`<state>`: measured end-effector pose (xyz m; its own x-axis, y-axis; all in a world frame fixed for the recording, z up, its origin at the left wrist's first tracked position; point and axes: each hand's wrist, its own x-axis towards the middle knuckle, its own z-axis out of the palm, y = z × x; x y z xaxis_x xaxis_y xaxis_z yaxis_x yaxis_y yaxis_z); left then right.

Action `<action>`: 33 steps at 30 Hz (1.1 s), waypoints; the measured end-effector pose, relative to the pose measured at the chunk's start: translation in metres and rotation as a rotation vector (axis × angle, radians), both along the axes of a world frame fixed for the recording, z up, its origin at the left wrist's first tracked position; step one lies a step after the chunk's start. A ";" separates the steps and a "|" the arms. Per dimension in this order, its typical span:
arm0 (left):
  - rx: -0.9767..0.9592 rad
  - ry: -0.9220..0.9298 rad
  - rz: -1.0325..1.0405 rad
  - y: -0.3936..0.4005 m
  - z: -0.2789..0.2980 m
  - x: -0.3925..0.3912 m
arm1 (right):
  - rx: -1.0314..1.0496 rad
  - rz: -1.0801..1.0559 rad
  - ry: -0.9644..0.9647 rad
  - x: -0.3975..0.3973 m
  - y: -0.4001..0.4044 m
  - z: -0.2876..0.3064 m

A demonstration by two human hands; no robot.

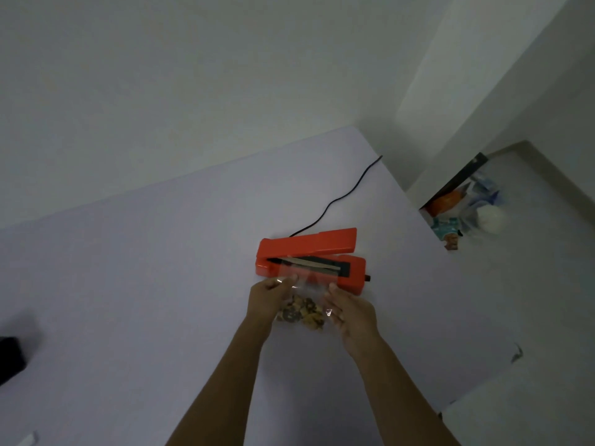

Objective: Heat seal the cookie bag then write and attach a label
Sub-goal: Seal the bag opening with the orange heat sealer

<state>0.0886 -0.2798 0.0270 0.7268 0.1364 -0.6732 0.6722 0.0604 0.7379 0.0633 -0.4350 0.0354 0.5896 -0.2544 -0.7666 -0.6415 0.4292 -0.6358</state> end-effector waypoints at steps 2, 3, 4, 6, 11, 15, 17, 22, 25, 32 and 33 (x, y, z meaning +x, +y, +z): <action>0.006 0.010 0.004 -0.002 -0.002 0.004 | -0.020 -0.016 0.017 0.004 0.000 -0.001; 0.002 0.015 0.020 -0.002 -0.003 0.005 | -0.036 -0.020 0.024 0.006 0.001 -0.002; -0.004 0.022 0.035 -0.003 -0.004 0.005 | -0.056 -0.019 0.033 0.008 0.001 -0.004; -0.015 0.037 0.049 -0.004 -0.006 0.006 | -0.086 -0.029 0.048 0.011 0.002 -0.006; -0.011 0.027 0.044 -0.005 -0.008 0.008 | -0.145 -0.061 0.085 0.019 0.004 -0.005; -0.016 0.015 0.029 -0.004 -0.009 0.009 | -0.160 -0.065 0.156 0.021 0.005 -0.007; -0.013 0.016 0.006 -0.004 -0.010 0.009 | -0.182 -0.065 0.173 0.021 0.006 -0.009; 0.008 0.003 0.019 -0.005 -0.015 0.009 | -0.162 -0.094 0.167 0.020 0.008 -0.005; 0.013 0.014 0.035 -0.007 -0.017 0.010 | -0.182 -0.084 0.152 0.021 0.005 -0.005; 0.029 0.025 0.045 -0.010 -0.017 0.010 | -0.247 -0.007 0.169 0.014 -0.001 -0.006; 0.024 0.031 0.050 -0.010 -0.017 0.010 | -0.276 -0.017 0.188 0.012 -0.003 -0.007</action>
<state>0.0986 -0.2895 0.0103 0.6976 0.1884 -0.6913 0.6911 0.0775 0.7186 0.0753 -0.4377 0.0281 0.4383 -0.4763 -0.7623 -0.7530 0.2685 -0.6007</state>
